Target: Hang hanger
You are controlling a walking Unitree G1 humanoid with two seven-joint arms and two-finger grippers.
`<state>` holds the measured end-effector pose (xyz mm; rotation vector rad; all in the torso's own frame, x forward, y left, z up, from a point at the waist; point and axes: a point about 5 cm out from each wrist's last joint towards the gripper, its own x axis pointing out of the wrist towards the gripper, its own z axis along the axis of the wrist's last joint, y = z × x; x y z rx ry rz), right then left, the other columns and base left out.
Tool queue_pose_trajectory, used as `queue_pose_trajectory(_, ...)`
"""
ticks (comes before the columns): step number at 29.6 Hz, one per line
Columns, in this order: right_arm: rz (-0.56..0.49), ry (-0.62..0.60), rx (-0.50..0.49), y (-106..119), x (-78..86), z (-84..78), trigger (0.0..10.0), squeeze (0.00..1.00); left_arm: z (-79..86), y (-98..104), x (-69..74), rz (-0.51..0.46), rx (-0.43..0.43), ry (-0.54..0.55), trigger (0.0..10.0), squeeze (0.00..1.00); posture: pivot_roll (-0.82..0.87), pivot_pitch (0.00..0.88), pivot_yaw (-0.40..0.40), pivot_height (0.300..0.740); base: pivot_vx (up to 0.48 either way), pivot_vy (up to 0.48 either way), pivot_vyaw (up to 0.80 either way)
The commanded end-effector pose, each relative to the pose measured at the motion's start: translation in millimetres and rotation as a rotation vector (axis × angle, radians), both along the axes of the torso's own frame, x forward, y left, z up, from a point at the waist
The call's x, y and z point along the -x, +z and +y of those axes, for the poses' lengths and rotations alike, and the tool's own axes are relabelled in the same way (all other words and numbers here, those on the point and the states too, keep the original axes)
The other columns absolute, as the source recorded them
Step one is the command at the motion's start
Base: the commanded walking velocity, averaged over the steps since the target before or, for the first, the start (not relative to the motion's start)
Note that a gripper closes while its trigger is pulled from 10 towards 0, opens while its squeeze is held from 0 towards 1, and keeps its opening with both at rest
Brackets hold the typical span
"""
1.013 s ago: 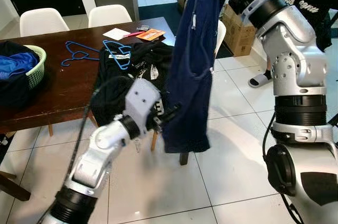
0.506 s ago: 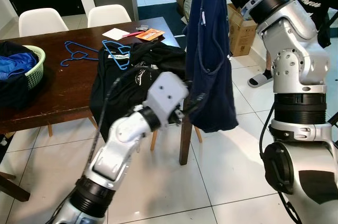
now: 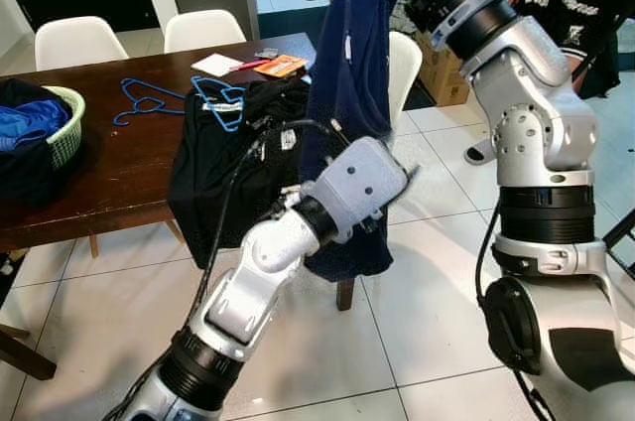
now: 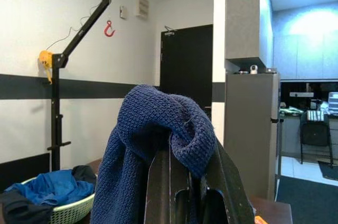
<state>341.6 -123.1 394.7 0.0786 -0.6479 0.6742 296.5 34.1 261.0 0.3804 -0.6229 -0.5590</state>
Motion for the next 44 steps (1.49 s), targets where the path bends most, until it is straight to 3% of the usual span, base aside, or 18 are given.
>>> queue_pose_trajectory(1,-0.020,0.021,-0.003,2,4.7,2.0,0.0,0.00,8.3,1,-2.8,-0.021,-0.009,0.074,10.0,0.00,0.02,0.058,0.026,0.740,0.000,0.000,0.00)
queue_pose_trajectory(8,-0.018,0.021,-0.001,1,4.9,2.3,0.0,0.00,9.2,3,-2.0,-0.046,-0.015,0.112,10.0,0.00,0.02,0.061,0.023,0.740,0.000,0.000,0.00)
queue_pose_trajectory(12,-0.014,0.021,0.005,1,5.2,3.0,0.0,0.00,-5.8,8,16.5,-0.115,-0.023,0.104,10.0,0.00,0.02,0.063,0.022,0.740,0.000,0.000,0.00)
queue_pose_trajectory(18,-0.013,0.023,0.006,1,5.4,3.6,0.0,0.00,-10.3,-2,21.3,-0.098,-0.012,0.116,10.0,0.00,0.02,0.064,0.022,0.740,0.000,0.000,0.00)
queue_pose_trajectory(25,-0.011,0.022,0.010,0,5.6,3.1,0.0,0.00,1.8,-6,19.7,-0.095,0.022,0.219,10.0,0.00,0.02,0.065,0.027,0.740,0.000,0.000,0.00)
queue_pose_trajectory(32,-0.008,0.020,0.014,-1,5.4,2.3,0.0,0.00,13.0,-16,23.1,-0.102,-0.012,0.324,10.0,0.00,0.02,0.067,0.026,0.740,0.000,0.000,0.00)
queue_pose_trajectory(33,-0.007,0.021,0.014,-1,5.3,2.5,0.0,0.00,13.7,-17,24.3,-0.108,-0.019,0.337,10.0,0.98,0.02,0.068,0.026,0.740,0.000,0.000,0.00)
queue_pose_trajectory(44,-0.010,0.032,0.018,0,5.8,4.6,0.0,0.00,3.3,-15,39.7,-0.181,-0.044,0.314,10.0,1.00,0.02,0.061,0.025,0.740,0.000,0.000,0.00)
